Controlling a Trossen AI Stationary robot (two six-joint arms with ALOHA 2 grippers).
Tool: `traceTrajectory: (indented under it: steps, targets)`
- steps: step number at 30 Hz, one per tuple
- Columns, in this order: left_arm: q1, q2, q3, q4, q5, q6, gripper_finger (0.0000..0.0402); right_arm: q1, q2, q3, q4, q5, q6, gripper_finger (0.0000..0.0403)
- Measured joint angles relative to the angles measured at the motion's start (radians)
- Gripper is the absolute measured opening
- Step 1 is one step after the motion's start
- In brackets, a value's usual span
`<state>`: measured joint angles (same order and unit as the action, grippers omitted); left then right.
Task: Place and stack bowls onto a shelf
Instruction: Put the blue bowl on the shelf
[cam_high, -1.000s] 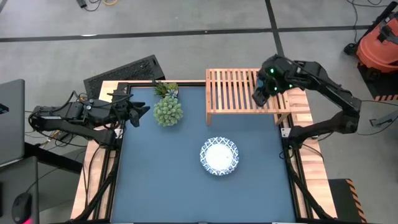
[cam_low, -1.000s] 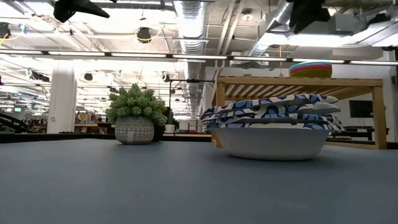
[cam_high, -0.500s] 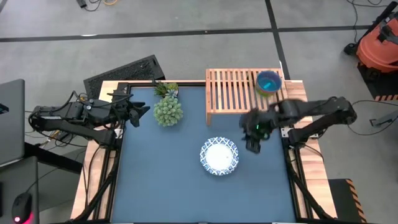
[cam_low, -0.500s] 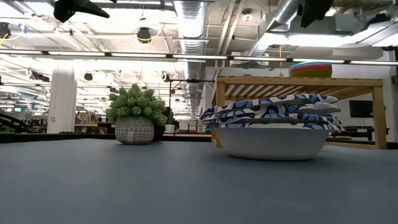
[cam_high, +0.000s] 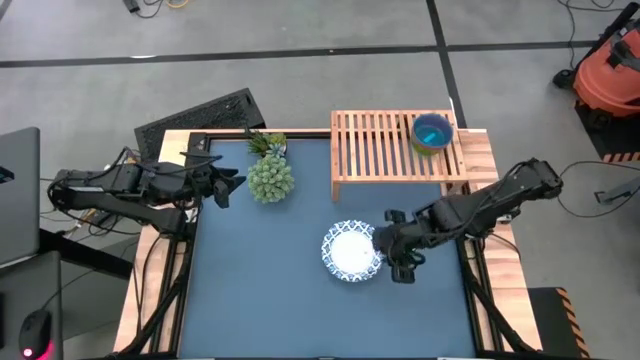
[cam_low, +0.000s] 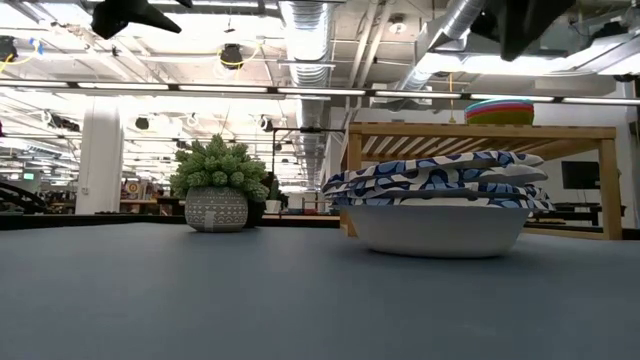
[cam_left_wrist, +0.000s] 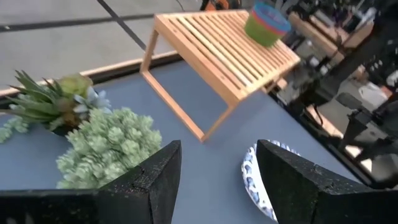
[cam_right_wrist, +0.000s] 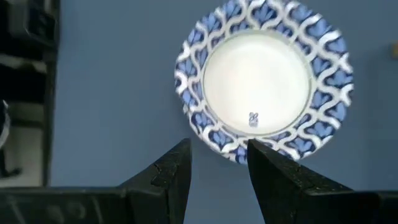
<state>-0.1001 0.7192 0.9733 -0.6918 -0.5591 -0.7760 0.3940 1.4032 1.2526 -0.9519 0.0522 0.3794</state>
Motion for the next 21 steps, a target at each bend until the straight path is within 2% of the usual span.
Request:
traceTrajectory:
  steps: [8, 16, 21]
  targets:
    - [0.000, 0.053, 0.000, 0.010, 0.037, -0.009, 0.0197, 0.046, 0.092, 0.000, 0.022, 0.000, -0.047, 0.0180]
    - [0.000, 0.059, 0.000, 0.009, 0.058, -0.018, 0.0197, 0.054, 0.083, 0.000, 0.066, 0.058, -0.132, 0.0178]
    - [0.000, 0.060, -0.001, 0.009, 0.057, -0.015, 0.0197, 0.054, 0.093, 0.001, 0.072, 0.059, -0.199, 0.0176]
